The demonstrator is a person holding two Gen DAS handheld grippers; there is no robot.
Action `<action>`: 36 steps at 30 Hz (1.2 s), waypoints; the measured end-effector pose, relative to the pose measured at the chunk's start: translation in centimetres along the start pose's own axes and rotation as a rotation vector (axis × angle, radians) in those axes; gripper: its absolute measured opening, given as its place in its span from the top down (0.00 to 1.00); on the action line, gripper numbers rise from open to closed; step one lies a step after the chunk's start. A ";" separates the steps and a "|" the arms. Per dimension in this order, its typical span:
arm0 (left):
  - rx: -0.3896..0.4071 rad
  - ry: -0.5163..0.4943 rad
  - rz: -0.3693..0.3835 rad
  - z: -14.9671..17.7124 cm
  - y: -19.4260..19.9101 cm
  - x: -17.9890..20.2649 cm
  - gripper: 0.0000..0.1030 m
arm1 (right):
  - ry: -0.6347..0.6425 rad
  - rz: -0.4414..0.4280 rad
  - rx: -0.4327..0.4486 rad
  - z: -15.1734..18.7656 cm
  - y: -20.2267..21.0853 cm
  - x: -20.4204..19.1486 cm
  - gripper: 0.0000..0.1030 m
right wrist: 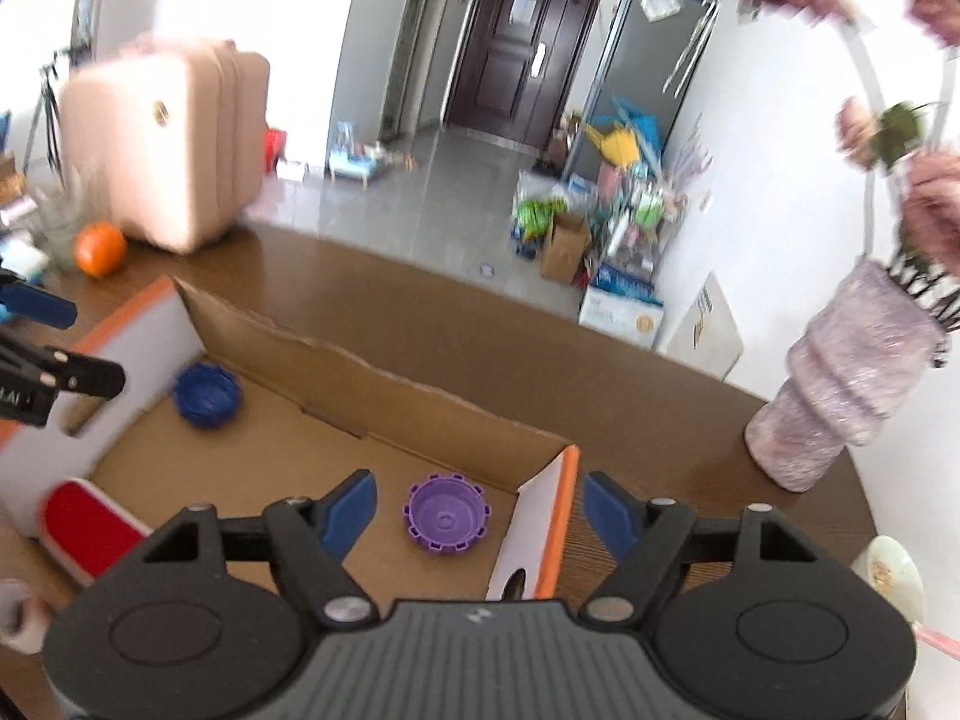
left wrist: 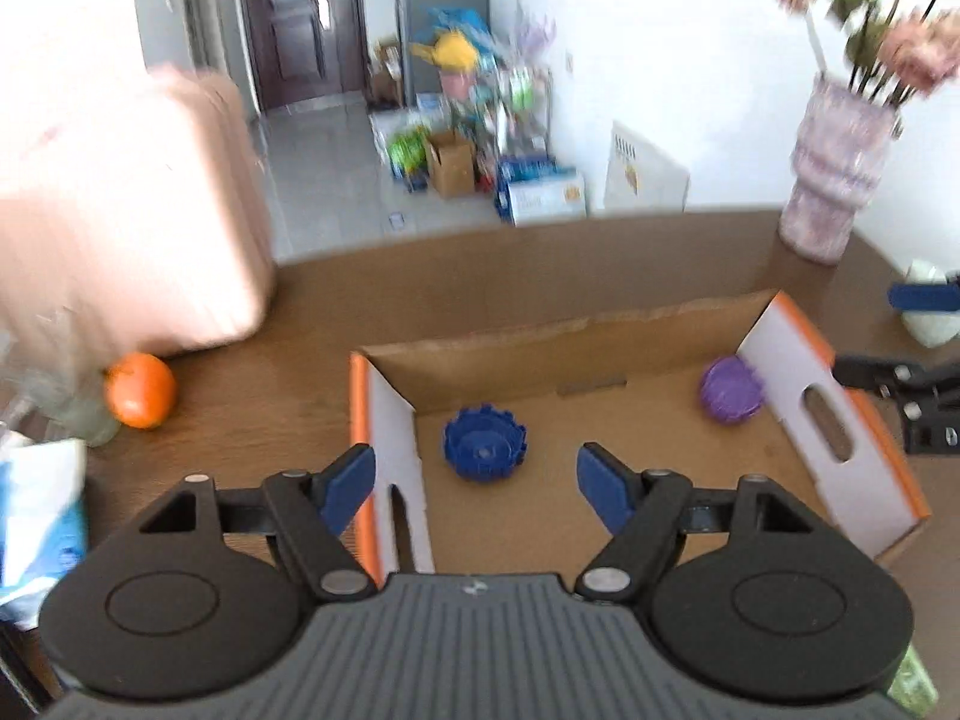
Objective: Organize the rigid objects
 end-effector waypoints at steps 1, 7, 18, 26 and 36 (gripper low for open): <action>0.034 0.001 -0.008 0.2 1.6 0.1 0.19 | -0.007 -0.003 0.021 0.1 1.5 0.4 0.23; 0.270 -0.017 -0.034 3.9 11.0 1.2 0.05 | -0.062 -0.009 0.184 2.9 10.8 1.0 0.16; 0.429 0.067 -0.080 15.9 21.6 2.2 0.01 | -0.198 -0.059 0.424 11.9 23.0 -1.6 0.12; 0.494 0.140 -0.070 25.2 26.5 3.1 0.00 | -0.258 -0.078 0.515 20.9 28.5 -4.6 0.06; 0.476 0.124 -0.112 35.8 30.7 5.3 0.00 | -0.304 -0.160 0.384 30.2 32.1 -8.3 0.05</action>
Point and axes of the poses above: each gripper's, at about its wrist camera, not at the fingertips, and y roughly against the way its jaws point, x to its right, z to its underside, the point moved 2 cm from there along -y, roughly the way its jaws point, and after that the axes turned 3 degrees about z, right-handed, at the moved point
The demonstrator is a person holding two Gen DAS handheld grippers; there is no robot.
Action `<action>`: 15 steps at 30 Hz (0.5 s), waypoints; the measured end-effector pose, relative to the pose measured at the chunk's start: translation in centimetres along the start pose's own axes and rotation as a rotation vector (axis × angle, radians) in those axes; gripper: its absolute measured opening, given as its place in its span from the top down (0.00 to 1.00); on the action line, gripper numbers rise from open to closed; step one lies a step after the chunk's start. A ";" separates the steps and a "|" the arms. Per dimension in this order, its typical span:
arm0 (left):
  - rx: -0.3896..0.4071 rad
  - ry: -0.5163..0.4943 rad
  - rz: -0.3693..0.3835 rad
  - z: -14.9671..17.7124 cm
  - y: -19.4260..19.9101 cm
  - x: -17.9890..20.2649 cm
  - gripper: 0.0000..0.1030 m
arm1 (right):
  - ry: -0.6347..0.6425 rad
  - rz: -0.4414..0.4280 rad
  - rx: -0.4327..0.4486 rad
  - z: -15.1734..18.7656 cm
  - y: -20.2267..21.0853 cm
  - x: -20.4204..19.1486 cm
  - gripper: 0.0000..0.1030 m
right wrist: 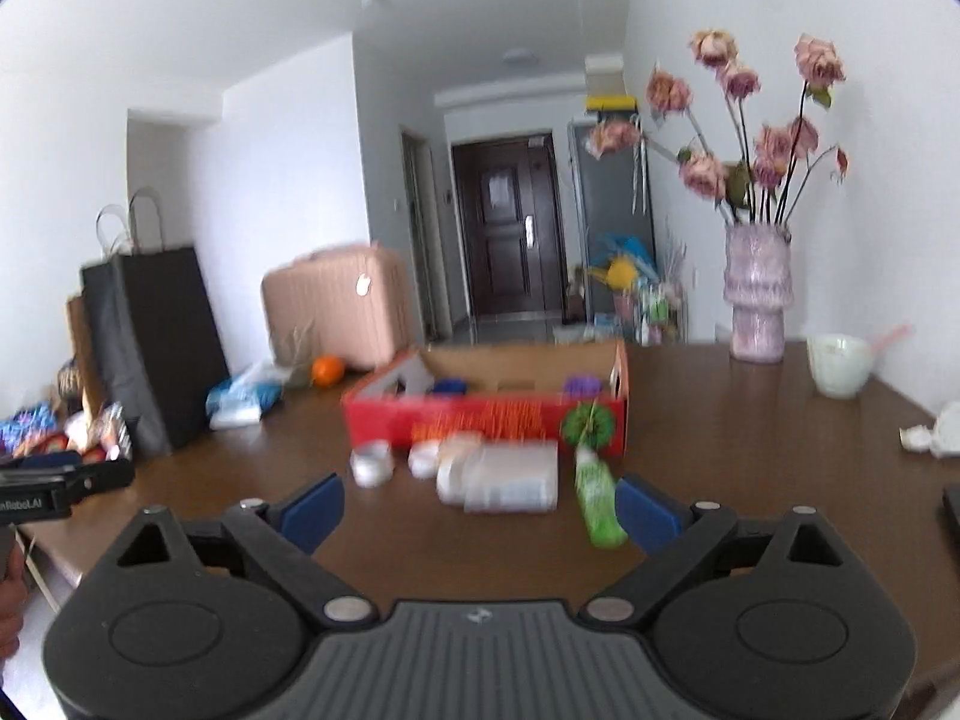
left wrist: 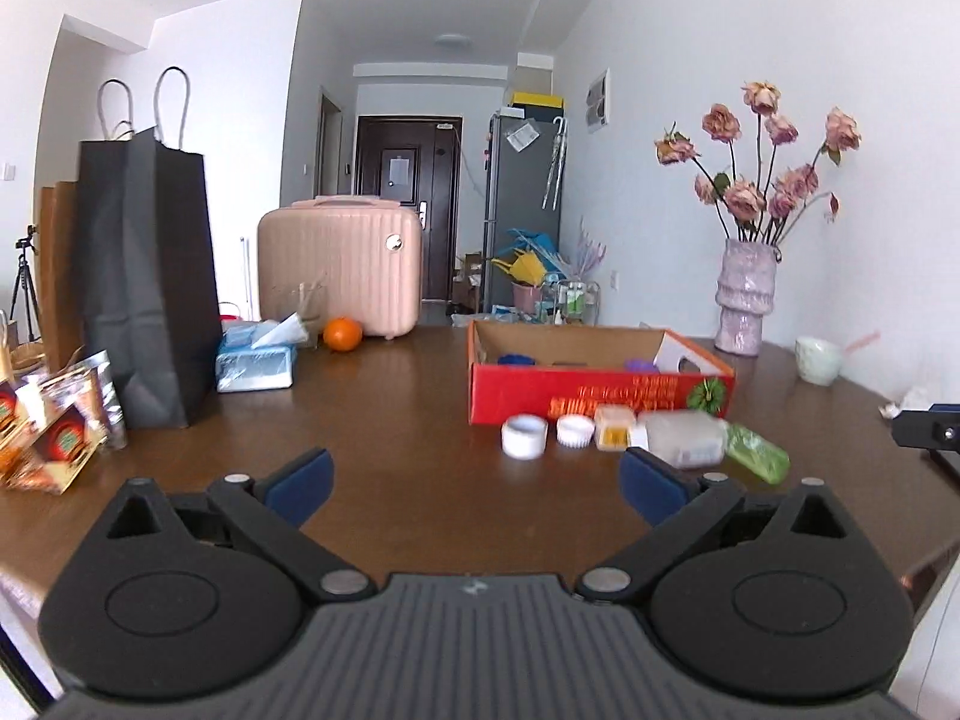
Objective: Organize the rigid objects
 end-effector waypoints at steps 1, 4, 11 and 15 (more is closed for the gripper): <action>-0.005 -0.020 -0.006 0.4 0.6 0.1 0.00 | 0.018 -0.010 0.003 0.6 0.8 -0.3 0.04; 0.006 -0.090 -0.048 1.6 2.3 0.7 0.00 | 0.025 0.011 -0.009 2.4 2.7 -0.6 0.02; -0.020 -0.074 0.013 3.4 5.8 0.9 0.00 | 0.042 0.050 -0.021 5.8 6.3 -1.1 0.01; -0.004 -0.120 -0.036 3.2 5.2 1.4 0.00 | 0.037 0.053 -0.049 6.3 5.7 -0.9 0.01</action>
Point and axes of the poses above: each gripper's, at about its wrist camera, not at the fingertips, and y roughly against the way its jaws point, x to its right, z to its underside, the point moved 2 cm from there along -y, roughly the way its jaws point, and after that the axes turned 3 degrees about z, right-handed, at the moved point
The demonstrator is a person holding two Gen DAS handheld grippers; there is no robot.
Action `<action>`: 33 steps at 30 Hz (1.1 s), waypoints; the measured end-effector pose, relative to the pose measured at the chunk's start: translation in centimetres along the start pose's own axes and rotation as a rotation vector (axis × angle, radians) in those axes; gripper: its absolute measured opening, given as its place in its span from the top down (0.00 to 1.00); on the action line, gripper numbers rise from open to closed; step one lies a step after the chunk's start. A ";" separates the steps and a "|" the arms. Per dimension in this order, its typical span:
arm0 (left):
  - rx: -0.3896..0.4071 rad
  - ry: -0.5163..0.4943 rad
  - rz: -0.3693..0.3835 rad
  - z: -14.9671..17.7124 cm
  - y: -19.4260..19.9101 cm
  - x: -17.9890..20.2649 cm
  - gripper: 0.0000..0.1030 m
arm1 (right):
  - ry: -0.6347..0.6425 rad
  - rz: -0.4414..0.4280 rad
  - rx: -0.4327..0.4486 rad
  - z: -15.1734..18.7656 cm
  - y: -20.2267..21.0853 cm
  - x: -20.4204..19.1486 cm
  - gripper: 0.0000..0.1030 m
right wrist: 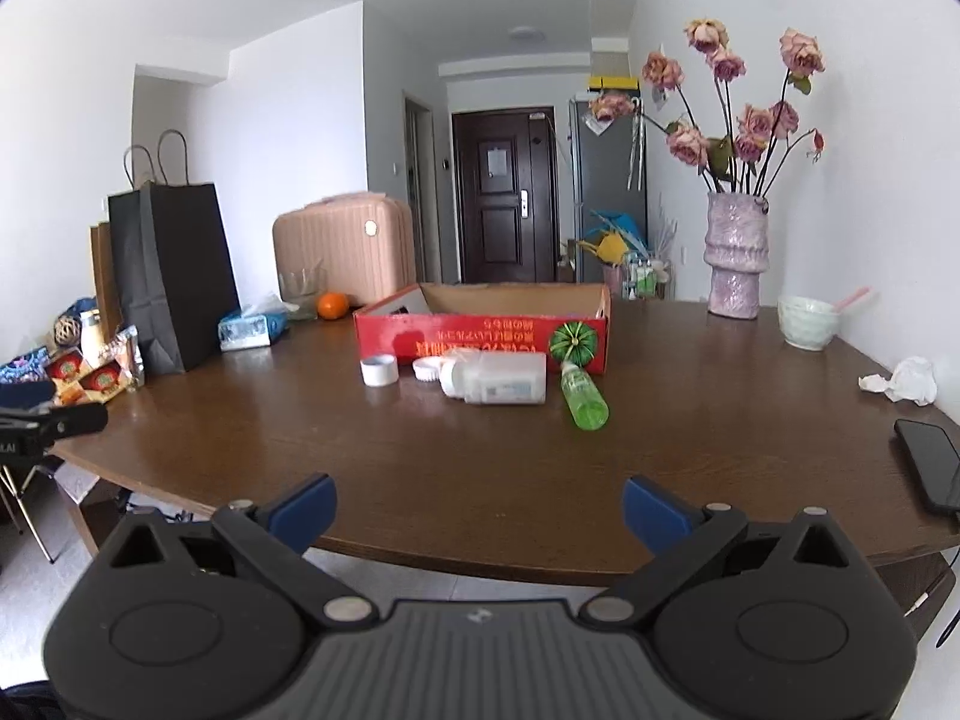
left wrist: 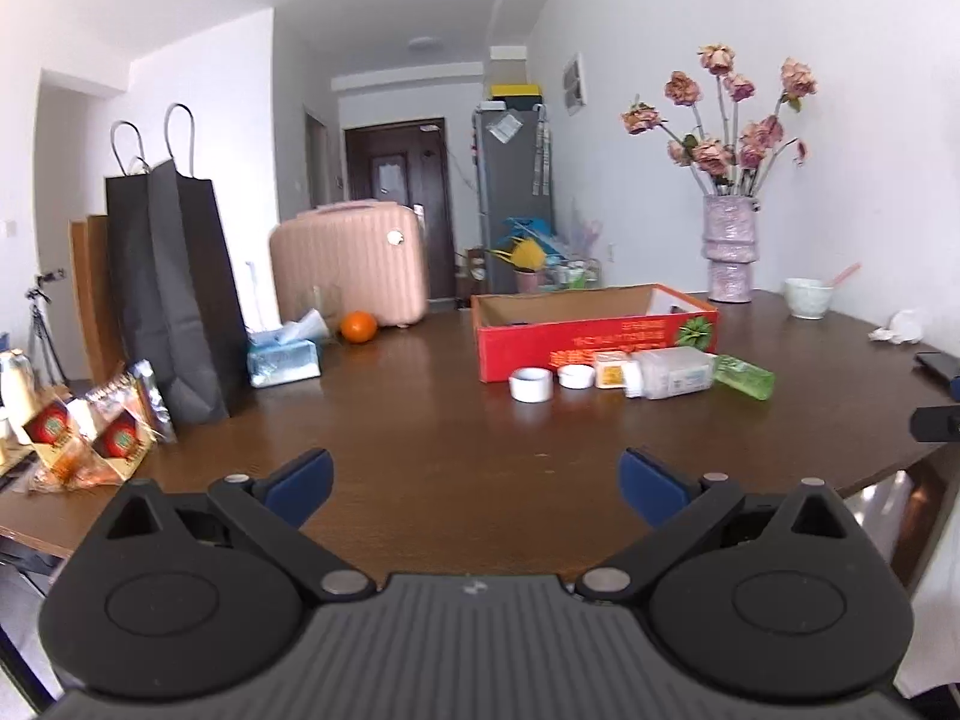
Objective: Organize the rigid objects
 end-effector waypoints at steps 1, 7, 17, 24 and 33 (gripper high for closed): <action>-0.006 0.006 0.005 0.1 -0.2 0.0 0.00 | -0.004 0.013 -0.001 -0.1 -0.2 0.0 0.01; -0.051 0.023 0.027 0.6 -1.0 -0.1 0.00 | -0.008 0.012 -0.002 -0.1 -0.4 0.0 0.01; -0.121 0.077 0.066 0.8 -3.5 -0.5 0.00 | -0.049 0.025 0.031 -0.7 -1.3 0.6 0.01; -0.204 0.114 0.093 1.9 -6.8 0.2 0.00 | -0.112 0.034 -0.033 -0.2 -4.8 1.7 0.01; -0.241 0.097 0.077 -0.1 -13.0 0.1 0.00 | -0.090 -0.003 -0.094 -1.8 -10.8 1.4 0.08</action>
Point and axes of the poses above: each gripper's, at about its wrist camera, not at the fingertips, and y roughly against the way its jaws point, x to its right, z to its underside, the point moved 2 cm from there along -y, roughly the way its jaws point, and after that the axes turned 3 degrees about z, right-handed, at the moved point
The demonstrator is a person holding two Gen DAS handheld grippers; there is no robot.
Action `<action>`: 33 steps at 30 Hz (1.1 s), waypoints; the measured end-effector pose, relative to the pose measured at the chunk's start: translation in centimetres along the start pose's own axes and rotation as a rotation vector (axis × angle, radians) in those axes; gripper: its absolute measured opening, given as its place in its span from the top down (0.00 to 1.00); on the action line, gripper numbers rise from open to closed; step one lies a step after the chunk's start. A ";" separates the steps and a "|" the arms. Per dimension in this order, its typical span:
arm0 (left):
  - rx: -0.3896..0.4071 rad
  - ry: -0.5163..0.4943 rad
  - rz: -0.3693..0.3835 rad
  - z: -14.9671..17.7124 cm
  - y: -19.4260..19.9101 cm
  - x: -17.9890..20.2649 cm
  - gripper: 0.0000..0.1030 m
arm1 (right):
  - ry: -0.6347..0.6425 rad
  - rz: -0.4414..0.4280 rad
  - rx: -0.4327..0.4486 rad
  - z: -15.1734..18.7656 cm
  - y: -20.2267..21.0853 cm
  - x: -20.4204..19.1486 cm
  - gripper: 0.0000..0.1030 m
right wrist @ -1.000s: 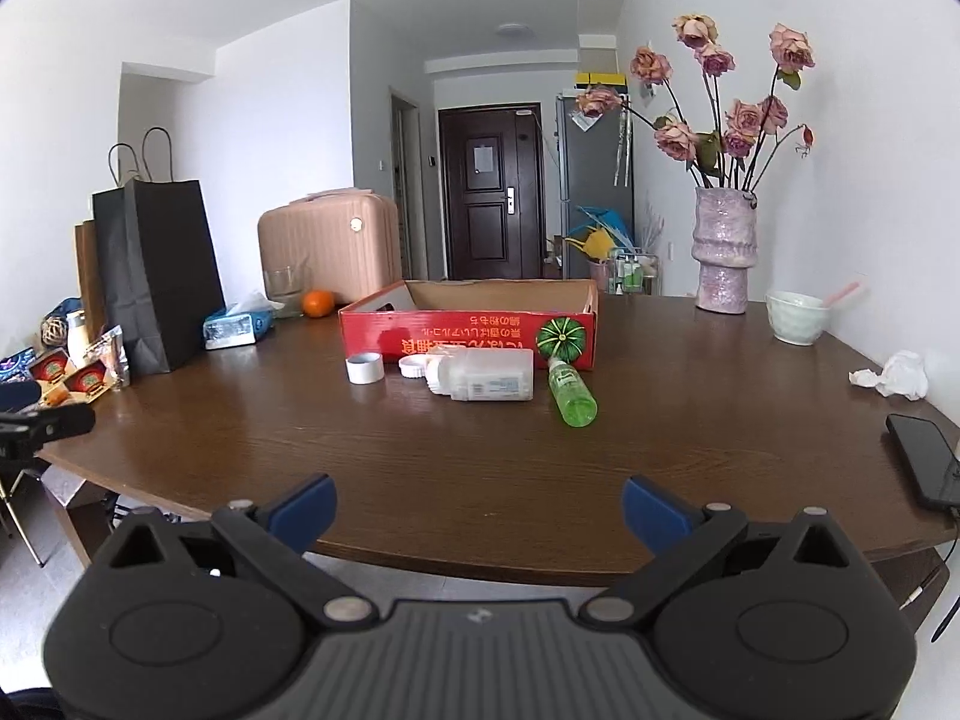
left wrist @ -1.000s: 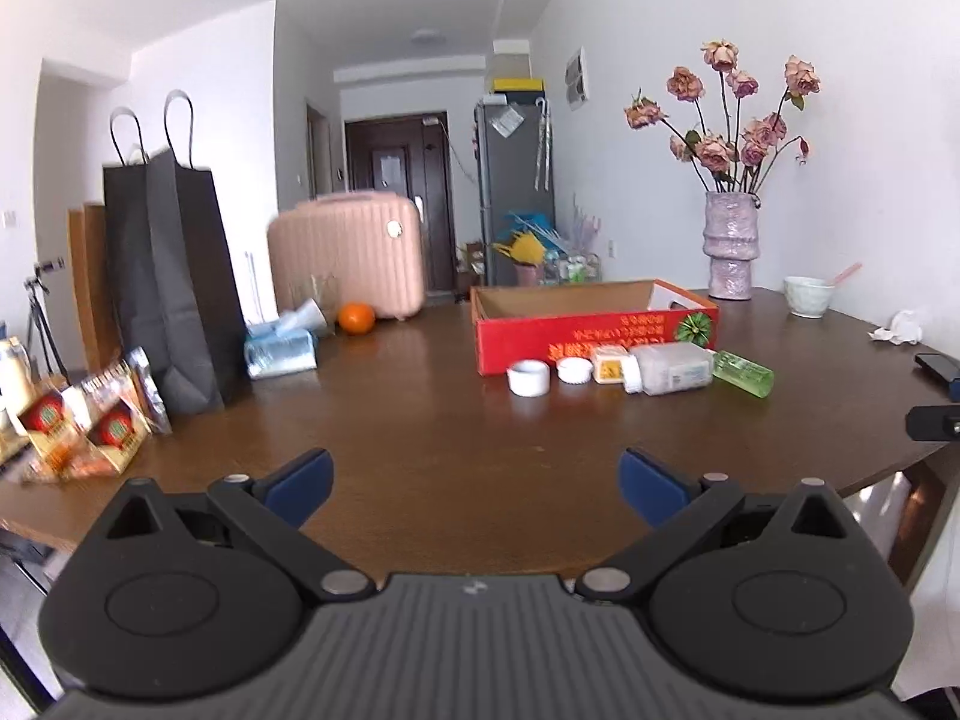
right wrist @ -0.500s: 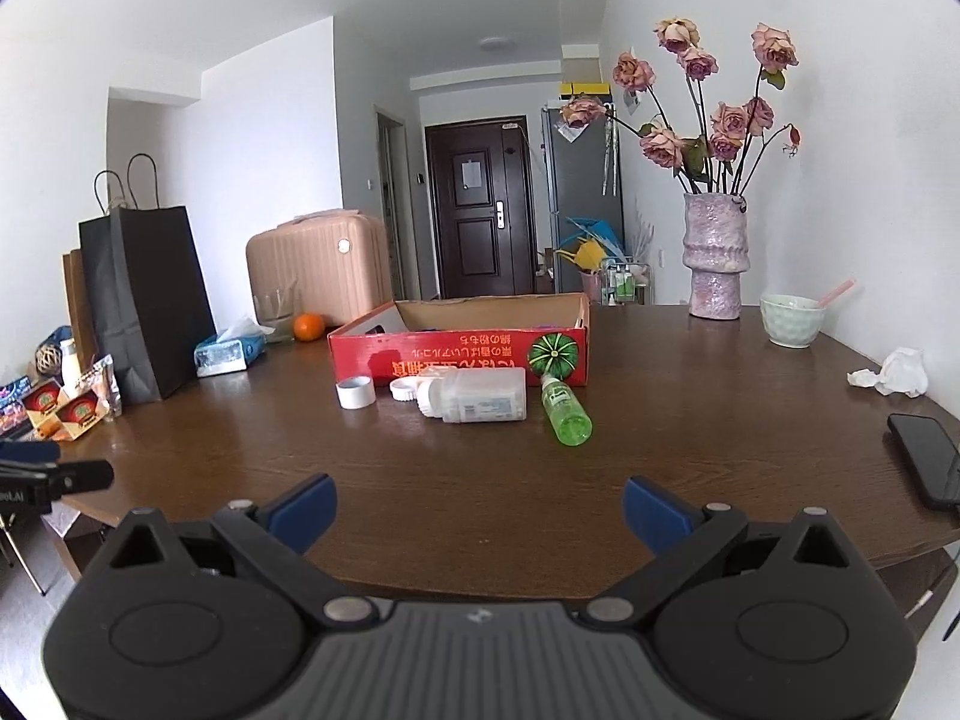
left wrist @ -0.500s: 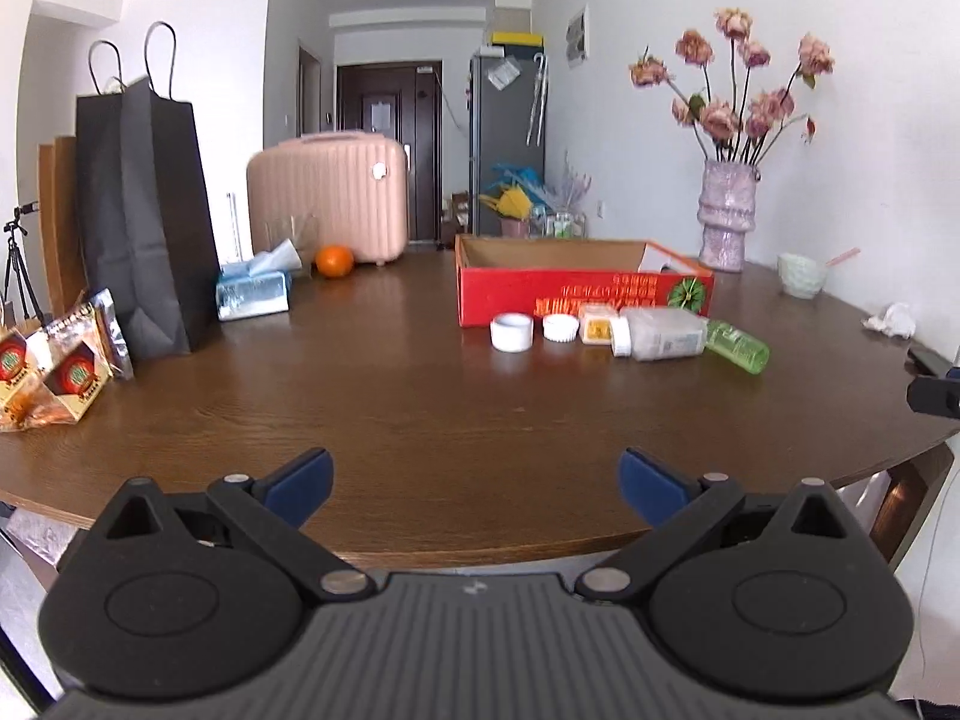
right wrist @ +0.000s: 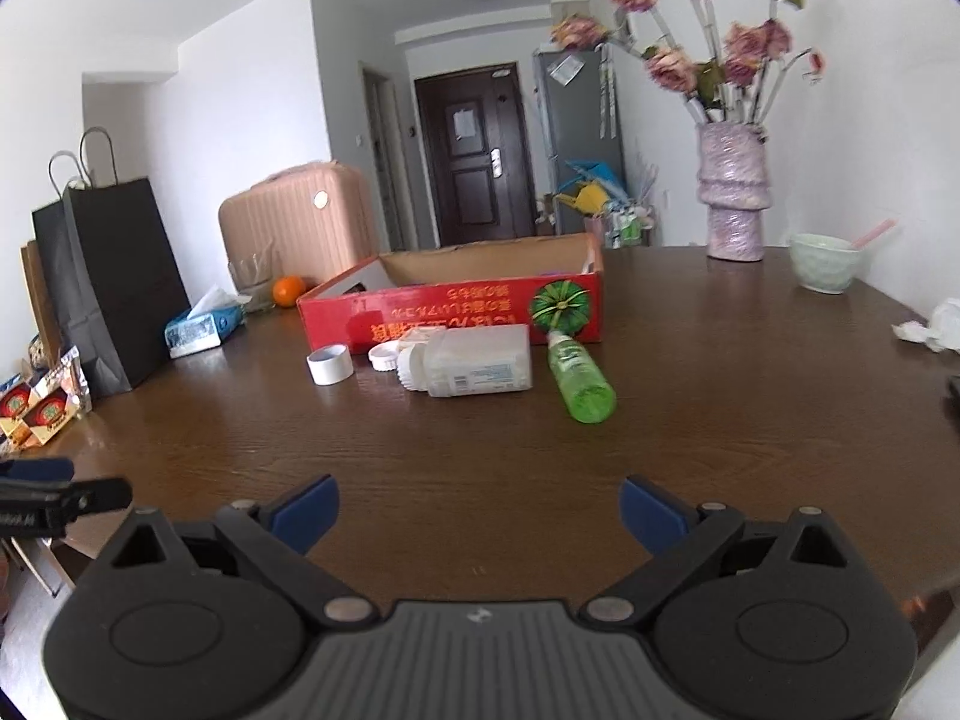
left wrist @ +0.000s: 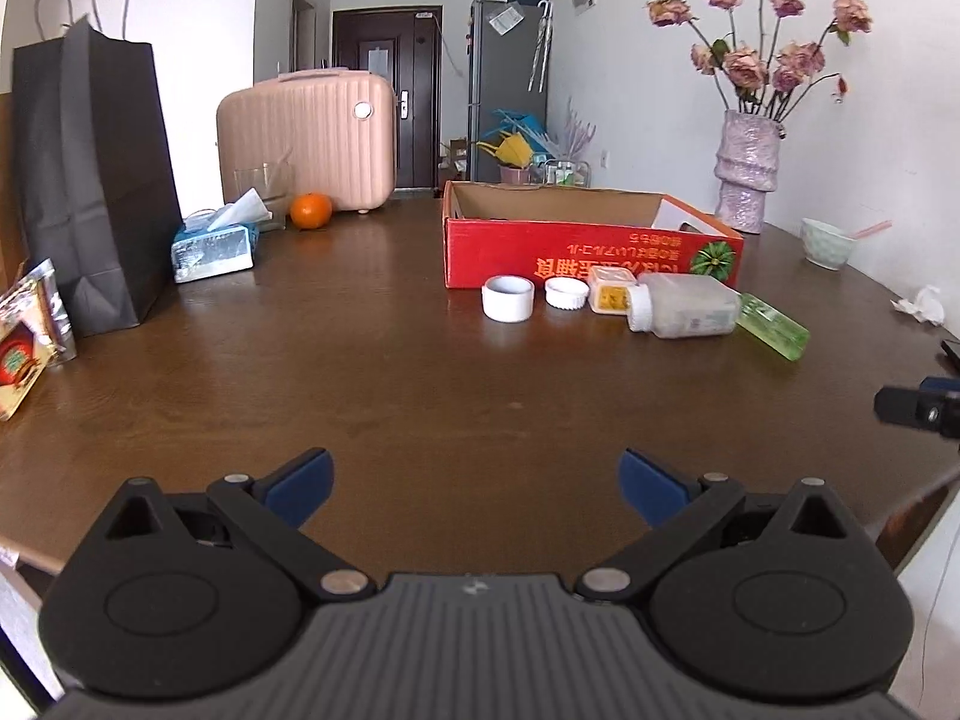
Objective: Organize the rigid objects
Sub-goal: 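Grasp the white tape roll with the left tool while the right tool grasps a small white cap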
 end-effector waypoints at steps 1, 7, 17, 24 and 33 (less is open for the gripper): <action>-0.003 -0.001 0.000 -0.4 -0.8 -0.1 0.00 | 0.009 -0.011 -0.012 -0.3 -0.8 -0.2 0.10; -0.023 -0.055 0.009 -3.4 -6.0 0.0 0.00 | 0.048 -0.087 -0.065 -2.3 -6.3 -2.2 0.25; -0.077 -0.108 0.067 -9.0 -16.4 -0.4 0.10 | 0.066 -0.139 -0.064 -7.3 -15.5 -5.3 0.52; -0.148 -0.100 0.108 -9.9 -22.3 0.1 0.24 | 0.164 -0.069 -0.055 -8.8 -19.2 -7.2 0.65; -0.125 -0.104 0.120 -9.5 -23.1 0.2 0.56 | 0.336 -0.004 -0.017 -7.8 -19.2 -9.0 0.75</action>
Point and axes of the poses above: each gripper's, at about its wrist camera, not at the fingertips, and y roughly against the way its jaws point, x to its right, z to its underside, the point moved 2 cm from there along -y, roughly the way its jaws point, and after that the axes turned 3 degrees about z, right-handed, at the moved point
